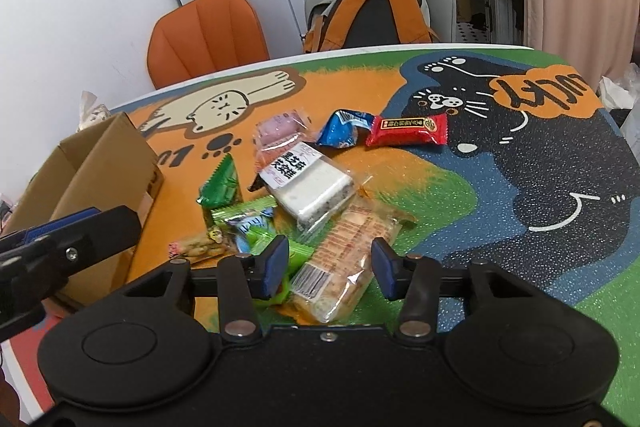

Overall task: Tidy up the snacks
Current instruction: 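Move both tools back to the snack pile and grasp the cracker roll with the right tool, then grasp the small yellow-wrapped snack stick with the left tool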

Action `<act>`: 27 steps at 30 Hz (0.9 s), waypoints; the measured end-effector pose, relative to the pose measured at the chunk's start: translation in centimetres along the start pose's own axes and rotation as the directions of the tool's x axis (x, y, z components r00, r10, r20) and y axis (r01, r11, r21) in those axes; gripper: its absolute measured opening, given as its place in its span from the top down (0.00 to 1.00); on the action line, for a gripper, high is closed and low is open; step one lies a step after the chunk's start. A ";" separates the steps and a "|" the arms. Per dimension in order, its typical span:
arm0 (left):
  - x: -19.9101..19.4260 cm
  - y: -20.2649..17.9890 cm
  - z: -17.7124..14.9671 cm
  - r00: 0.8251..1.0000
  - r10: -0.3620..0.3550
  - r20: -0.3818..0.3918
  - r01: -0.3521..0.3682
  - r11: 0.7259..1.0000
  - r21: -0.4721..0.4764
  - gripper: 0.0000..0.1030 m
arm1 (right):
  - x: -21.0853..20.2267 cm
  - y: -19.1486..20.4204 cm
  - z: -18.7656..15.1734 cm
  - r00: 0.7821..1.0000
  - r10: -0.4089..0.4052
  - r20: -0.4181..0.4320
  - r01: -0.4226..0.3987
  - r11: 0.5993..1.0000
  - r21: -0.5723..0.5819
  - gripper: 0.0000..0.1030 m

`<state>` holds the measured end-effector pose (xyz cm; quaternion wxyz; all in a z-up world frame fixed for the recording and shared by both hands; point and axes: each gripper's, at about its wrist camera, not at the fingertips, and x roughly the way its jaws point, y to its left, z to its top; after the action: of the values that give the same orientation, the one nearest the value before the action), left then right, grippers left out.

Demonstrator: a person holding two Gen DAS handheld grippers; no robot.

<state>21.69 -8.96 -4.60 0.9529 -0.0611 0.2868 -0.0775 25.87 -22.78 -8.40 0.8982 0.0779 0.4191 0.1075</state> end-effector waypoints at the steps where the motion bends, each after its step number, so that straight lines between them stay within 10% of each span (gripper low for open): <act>1: 0.4 -0.1 -0.1 1.000 0.002 -0.004 -0.002 1.000 0.001 0.60 | 0.2 0.0 -0.1 1.000 -0.005 -0.003 0.005 1.000 -0.003 0.55; 27: 6.8 0.9 -2.3 0.989 0.128 -0.078 -0.127 0.992 0.022 0.63 | -0.3 -2.1 -0.4 0.998 -0.068 0.008 0.068 0.998 -0.009 0.61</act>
<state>26.12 -9.49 -10.36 0.9443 -0.0314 0.3270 -0.0212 25.61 -24.92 -8.91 0.9034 0.0597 0.4174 0.0784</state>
